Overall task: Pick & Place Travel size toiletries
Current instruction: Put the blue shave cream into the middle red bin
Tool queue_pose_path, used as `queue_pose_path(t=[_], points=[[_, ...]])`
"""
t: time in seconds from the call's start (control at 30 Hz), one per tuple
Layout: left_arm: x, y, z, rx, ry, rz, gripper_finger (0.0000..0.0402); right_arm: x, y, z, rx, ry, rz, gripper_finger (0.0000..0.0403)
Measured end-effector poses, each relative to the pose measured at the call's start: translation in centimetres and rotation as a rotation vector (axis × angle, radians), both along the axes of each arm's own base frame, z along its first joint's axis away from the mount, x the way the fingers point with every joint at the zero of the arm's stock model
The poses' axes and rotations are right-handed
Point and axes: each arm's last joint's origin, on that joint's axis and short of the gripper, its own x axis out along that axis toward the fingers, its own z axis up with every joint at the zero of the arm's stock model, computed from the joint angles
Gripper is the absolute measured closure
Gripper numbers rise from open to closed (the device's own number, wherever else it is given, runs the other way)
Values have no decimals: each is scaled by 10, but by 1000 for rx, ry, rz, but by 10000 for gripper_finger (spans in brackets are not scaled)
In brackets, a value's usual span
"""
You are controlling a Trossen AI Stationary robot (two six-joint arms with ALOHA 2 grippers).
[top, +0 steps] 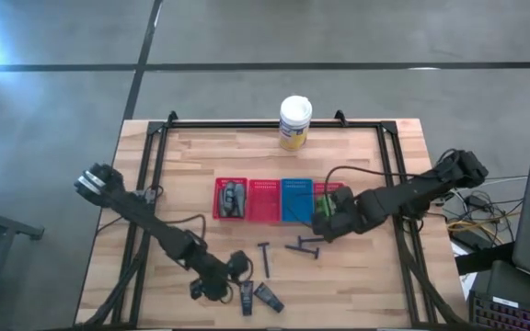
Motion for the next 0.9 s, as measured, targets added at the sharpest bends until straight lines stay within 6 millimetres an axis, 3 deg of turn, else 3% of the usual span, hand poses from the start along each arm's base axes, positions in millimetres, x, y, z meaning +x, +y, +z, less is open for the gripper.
queue_pose_path(t=[0.43,0.73,0.9], points=[[64,-39,-17,-6,102,-120,156,-39,-12,18,15,-7,-4,37],[84,-51,-40,33,225,-149,163,-61,-14,19,-18,-68,-15,37],[85,-51,-38,53,259,-147,217,-63,-12,17,-23,-62,7,37]])
